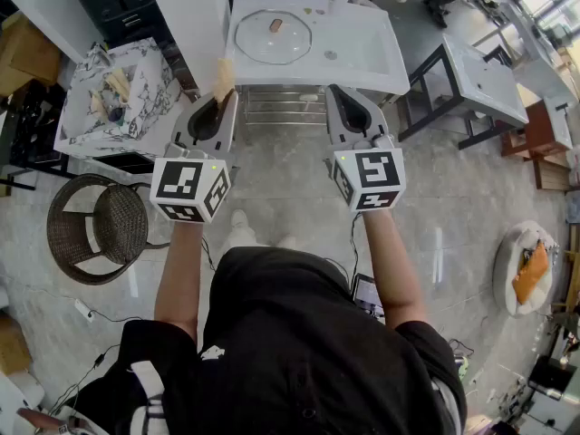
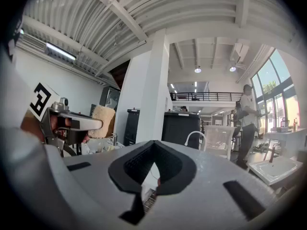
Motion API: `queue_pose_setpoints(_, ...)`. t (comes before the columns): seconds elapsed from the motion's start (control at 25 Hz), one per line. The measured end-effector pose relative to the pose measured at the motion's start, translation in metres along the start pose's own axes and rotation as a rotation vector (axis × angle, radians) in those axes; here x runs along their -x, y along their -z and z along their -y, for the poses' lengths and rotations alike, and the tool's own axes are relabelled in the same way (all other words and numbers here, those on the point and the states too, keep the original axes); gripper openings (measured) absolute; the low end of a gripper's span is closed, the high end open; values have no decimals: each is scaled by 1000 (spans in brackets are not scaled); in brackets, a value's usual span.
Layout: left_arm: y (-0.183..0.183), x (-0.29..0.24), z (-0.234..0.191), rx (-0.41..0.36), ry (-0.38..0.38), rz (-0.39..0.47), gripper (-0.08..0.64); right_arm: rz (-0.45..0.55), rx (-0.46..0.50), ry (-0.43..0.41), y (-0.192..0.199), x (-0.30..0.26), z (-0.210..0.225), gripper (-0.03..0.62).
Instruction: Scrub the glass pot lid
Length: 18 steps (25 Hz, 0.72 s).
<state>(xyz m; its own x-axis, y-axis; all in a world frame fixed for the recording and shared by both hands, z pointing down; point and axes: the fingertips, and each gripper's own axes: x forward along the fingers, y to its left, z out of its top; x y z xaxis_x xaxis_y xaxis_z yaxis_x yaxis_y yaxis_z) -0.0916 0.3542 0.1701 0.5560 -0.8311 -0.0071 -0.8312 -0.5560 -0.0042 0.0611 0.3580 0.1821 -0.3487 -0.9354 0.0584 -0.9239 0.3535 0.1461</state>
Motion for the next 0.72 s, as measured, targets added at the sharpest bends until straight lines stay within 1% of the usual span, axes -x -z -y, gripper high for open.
queue_pose_setpoints(0.24,3,1,9,2,-3,-9,17,-2,-20,-21,4,7,1,-2)
queue_pose_setpoints(0.44,17,1,21,1,-1,-39,17,-27,-48,-32,22,13,8,-2)
queue_pose_setpoints(0.56,21,0,17,-2,-9,-48,17,-28,-65,-37,26,8,10,-2)
queue_pose_setpoints(0.72,21,-11,1,1,-18,-43,17,-20,-60,-47,25,-9,10,-2)
